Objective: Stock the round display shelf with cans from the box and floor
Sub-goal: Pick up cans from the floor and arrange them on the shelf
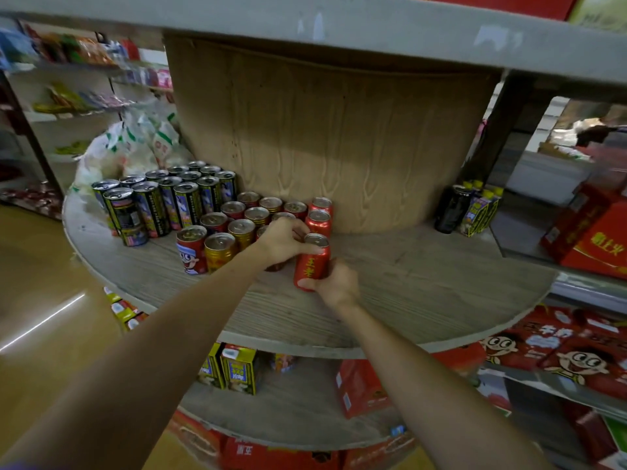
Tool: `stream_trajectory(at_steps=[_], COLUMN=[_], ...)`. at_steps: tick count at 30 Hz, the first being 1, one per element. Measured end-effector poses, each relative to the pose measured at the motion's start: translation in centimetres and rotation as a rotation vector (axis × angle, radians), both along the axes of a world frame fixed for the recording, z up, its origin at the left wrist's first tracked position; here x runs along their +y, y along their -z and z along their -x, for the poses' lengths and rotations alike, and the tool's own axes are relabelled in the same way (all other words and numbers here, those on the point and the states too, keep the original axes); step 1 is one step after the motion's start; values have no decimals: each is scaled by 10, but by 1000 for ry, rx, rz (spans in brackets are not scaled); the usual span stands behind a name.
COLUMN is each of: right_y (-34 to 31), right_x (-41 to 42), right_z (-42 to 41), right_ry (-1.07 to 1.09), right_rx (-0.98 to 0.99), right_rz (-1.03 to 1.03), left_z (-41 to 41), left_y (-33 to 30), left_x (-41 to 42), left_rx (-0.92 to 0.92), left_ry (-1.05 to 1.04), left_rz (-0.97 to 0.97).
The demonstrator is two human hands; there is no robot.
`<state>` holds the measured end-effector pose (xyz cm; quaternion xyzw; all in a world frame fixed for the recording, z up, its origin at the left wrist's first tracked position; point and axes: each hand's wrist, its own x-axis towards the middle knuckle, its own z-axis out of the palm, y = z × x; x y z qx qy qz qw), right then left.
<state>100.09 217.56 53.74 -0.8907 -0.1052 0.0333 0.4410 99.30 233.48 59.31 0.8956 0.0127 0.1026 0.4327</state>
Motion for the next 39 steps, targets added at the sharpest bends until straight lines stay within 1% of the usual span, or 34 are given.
stream_trajectory(at_steps=[2, 8, 12, 19, 22, 25, 29, 33, 34, 36, 39], right_y=[0, -1, 0, 3, -1, -9, -14, -15, -17, -16, -15], right_x=[6, 21, 30, 32, 29, 19, 2, -26, -35, -54, -91], right_z=[-6, -26, -34, -34, -31, -30, -23, -13, -10, -6, -1], right_ry=[16, 38, 50, 62, 31, -31, -105, -121, -120, -92, -29], right_rx=[-8, 4, -6, -60, -28, 27, 20, -5, -15, -42, -84], right_rz=[7, 61, 76, 99, 100, 81, 116, 98, 93, 103, 92], left_z=[-10, -29, -37, -43, -38, -32, -16, -2, -1, 4, 10], left_y=[2, -3, -5, -3, -3, -7, -18, -24, -23, -21, -19], left_x=[6, 17, 18, 18, 12, 3, -15, -41, -49, -67, -101], left_rx=[-4, 84, 101, 140, 121, 108, 60, -64, -82, -58, -25], left_ry=[-22, 24, 32, 1, -35, -79, -129, -178, -177, -140, -78], left_rz=[-10, -52, -82, -125, -181, -244, -426, -596, -607, -602, -512])
